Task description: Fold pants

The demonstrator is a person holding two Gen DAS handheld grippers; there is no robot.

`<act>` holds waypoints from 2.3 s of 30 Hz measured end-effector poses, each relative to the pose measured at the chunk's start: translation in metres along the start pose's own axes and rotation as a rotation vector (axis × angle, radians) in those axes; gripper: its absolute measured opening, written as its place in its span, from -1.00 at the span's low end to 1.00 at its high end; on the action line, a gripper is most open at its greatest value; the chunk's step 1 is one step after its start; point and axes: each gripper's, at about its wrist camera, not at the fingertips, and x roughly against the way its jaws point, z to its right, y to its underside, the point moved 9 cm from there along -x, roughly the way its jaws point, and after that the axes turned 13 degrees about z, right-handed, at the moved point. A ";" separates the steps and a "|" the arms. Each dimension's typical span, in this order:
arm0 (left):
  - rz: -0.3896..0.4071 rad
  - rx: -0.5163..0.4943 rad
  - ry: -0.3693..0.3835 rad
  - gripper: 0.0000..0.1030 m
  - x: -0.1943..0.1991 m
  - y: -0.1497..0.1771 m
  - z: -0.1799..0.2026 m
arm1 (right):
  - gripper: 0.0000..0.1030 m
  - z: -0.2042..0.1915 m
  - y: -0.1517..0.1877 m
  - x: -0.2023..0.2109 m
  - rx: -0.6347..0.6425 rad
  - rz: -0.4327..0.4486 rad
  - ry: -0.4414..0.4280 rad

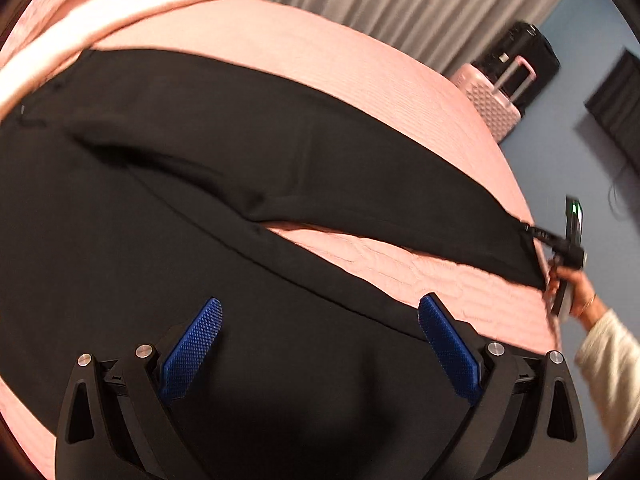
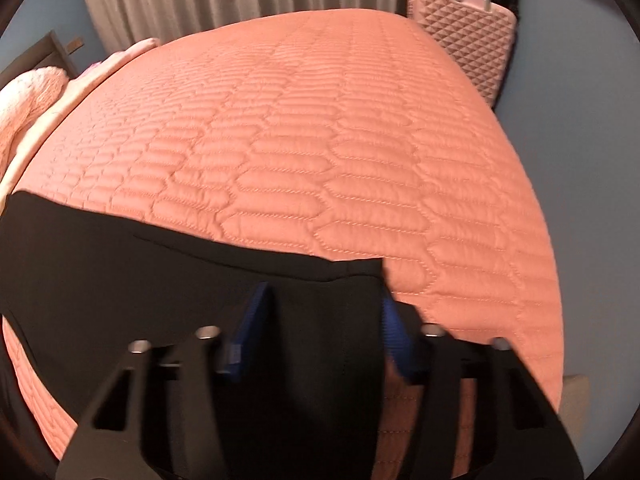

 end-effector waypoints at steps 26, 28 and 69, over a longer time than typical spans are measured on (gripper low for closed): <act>0.032 -0.205 -0.426 0.80 -0.114 -0.298 -0.370 | -0.61 -0.005 0.000 -0.002 -0.112 -0.004 0.103; -0.023 -0.226 -0.416 0.28 -0.130 -0.284 -0.372 | -0.60 -0.005 0.000 -0.002 -0.117 -0.006 0.106; -0.054 -0.094 -0.239 -0.60 0.199 -0.055 -0.385 | -0.56 -0.025 0.227 0.315 0.062 -0.129 0.023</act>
